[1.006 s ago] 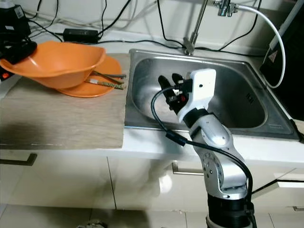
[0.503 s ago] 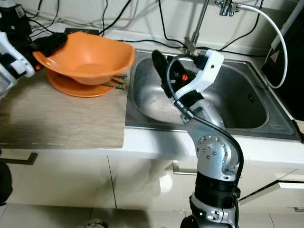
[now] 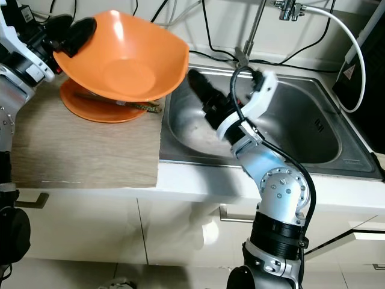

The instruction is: Kitchen organization

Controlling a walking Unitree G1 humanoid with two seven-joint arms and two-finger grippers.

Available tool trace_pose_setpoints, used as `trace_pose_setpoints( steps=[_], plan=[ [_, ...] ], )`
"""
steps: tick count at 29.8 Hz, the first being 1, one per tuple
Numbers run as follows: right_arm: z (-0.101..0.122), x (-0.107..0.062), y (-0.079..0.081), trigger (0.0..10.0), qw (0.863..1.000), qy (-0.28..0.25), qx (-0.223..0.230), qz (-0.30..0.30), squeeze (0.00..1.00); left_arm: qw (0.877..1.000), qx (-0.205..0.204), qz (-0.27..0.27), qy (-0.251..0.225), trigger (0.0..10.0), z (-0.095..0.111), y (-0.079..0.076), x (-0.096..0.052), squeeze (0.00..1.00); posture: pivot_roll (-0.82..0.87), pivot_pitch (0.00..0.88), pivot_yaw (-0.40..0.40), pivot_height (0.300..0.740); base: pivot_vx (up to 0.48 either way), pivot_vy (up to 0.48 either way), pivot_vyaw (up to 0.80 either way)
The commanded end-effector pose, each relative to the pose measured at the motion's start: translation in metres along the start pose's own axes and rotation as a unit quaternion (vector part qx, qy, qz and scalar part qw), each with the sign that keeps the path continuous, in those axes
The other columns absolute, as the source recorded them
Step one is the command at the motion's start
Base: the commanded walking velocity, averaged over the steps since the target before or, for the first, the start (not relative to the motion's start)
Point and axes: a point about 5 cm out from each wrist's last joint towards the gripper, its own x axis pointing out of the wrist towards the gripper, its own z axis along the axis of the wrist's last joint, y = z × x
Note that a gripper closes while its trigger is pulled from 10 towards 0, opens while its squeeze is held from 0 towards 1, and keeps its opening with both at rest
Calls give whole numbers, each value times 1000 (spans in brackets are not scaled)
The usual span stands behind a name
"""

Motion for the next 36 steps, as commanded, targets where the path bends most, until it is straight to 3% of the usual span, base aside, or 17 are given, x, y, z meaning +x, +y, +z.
trace_pose_setpoints(
  steps=[1, 2, 10, 14, 20, 24, 29, 36],
  plan=[
    [0, -1, 4, 10000, 1000, 3, 16, 16, 122, 999, 21, -33, -9, 0, 3, -12, 4, 0, 28, 19, -74, 740, 0, 0, 0],
    [0, 0, 5, 10000, 1000, 4, 21, 20, 0, 999, 26, -40, -10, 0, 3, -15, 5, 0, 29, 20, -74, 740, 0, 0, 0],
    [3, -1, 11, 10000, 997, 6, 68, 45, 0, 991, 105, -79, 6, 0, -4, -30, 8, 0, 32, 26, -77, 740, 0, 0, 0],
    [4, -4, 5, 10000, 998, 4, 56, 19, 0, 994, 98, -47, -5, 0, -4, -22, 9, 0, 30, 28, -75, 740, 0, 0, 0],
    [11, -8, -17, 10000, 997, -24, 13, -75, 0, 996, 86, -24, -9, 0, -5, -15, 7, 0, 27, 32, -70, 740, 0, 0, 0],
    [25, -12, -23, 10000, 993, -59, 19, -96, 0, 996, 83, -18, -9, 0, -8, -13, 6, 0, 25, 33, -68, 740, 0, 0, 0],
    [31, -11, -21, 10000, 993, -74, 31, -84, 0, 996, 81, -18, -8, 0, -13, -15, 7, 0, 22, 32, -68, 740, 0, 0, 0],
    [1, -5, -5, 10000, 999, 17, 36, -30, 0, 996, 78, -32, -12, 0, -17, -25, 12, 0, 22, 32, -70, 740, 0, 0, 0]
  ],
)
